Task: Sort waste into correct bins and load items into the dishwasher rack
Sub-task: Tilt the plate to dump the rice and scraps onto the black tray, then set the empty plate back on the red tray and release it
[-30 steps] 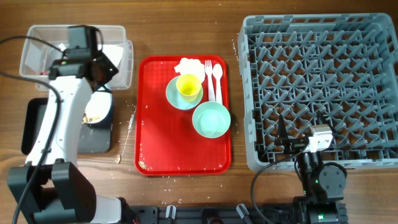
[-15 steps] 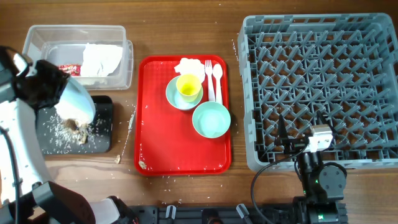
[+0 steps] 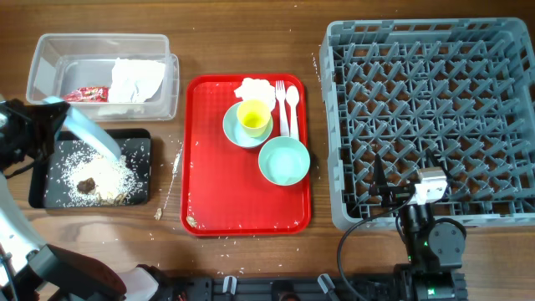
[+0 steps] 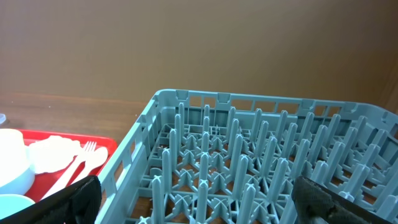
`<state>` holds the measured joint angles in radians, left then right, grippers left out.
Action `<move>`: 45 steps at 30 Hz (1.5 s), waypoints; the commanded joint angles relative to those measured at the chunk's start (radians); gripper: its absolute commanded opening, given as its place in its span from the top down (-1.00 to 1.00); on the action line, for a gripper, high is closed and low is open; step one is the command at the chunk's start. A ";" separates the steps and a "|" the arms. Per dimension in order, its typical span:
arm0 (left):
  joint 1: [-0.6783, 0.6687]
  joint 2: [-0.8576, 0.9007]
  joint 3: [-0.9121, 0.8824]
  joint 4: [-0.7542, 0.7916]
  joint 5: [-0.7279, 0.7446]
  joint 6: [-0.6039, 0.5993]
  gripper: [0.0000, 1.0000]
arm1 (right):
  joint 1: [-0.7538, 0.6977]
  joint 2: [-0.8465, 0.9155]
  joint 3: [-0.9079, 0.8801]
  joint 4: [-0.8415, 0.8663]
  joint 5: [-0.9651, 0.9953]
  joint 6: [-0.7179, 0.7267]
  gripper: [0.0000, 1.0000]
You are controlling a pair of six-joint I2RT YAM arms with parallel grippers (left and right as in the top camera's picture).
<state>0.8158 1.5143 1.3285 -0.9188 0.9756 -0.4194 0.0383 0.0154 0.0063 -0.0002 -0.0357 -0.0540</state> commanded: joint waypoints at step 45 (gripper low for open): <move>0.087 0.021 -0.037 -0.209 0.269 0.201 0.92 | -0.003 -0.008 -0.001 0.004 0.013 -0.009 -1.00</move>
<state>0.9108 1.5482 1.2922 -1.0992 1.1824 -0.2790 0.0383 0.0154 0.0063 -0.0002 -0.0357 -0.0540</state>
